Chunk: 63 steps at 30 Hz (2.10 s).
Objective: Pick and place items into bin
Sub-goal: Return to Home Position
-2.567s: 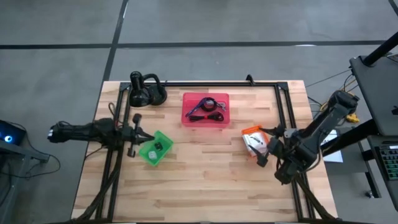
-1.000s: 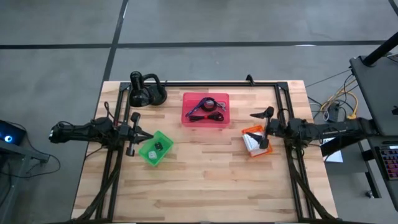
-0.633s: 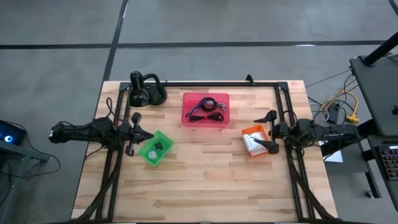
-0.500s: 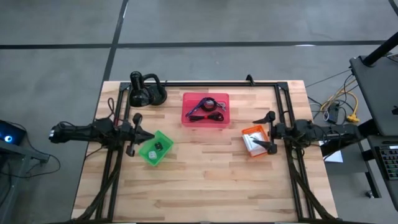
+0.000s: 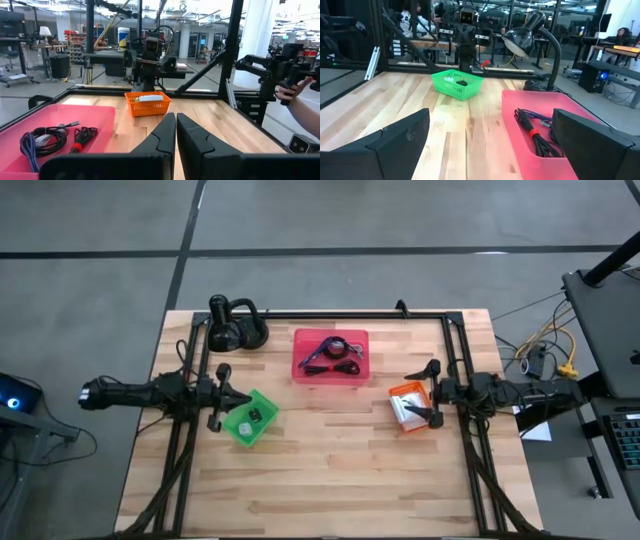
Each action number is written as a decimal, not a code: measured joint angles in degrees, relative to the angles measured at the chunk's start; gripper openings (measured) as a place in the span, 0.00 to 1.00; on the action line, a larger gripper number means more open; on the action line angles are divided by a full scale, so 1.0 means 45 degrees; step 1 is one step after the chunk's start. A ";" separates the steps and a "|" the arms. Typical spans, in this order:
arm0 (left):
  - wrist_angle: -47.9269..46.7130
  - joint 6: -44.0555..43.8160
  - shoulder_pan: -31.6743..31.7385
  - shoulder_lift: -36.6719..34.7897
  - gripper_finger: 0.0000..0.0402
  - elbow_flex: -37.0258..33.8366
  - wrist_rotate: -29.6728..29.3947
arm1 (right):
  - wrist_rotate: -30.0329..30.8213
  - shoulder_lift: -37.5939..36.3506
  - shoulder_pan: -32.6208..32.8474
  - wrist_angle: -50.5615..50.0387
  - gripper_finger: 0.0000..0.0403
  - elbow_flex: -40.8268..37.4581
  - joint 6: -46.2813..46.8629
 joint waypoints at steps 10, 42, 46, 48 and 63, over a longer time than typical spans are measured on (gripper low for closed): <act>0.0097 -0.0019 0.0000 0.0242 0.00 -0.0005 0.0010 | -0.0004 -0.0049 0.0000 0.0567 0.99 0.0005 0.2857; 0.0213 0.0004 0.0000 0.0407 0.00 -0.0019 -0.0034 | 0.0007 -0.0026 -0.0010 0.1954 0.99 0.0005 0.2852; 0.0218 -0.0009 0.0000 0.0407 0.00 -0.0019 -0.0039 | 0.0007 -0.0026 -0.0010 0.1945 0.99 0.0005 0.2860; 0.0218 -0.0010 0.0000 0.0389 0.00 -0.0019 -0.0039 | 0.0029 -0.0026 -0.0010 0.1889 0.99 0.0005 0.2846; 0.0461 -0.0010 0.0000 0.0383 0.00 -0.0024 -0.0049 | 0.0250 -0.0002 0.0000 0.1279 0.99 0.0010 0.2419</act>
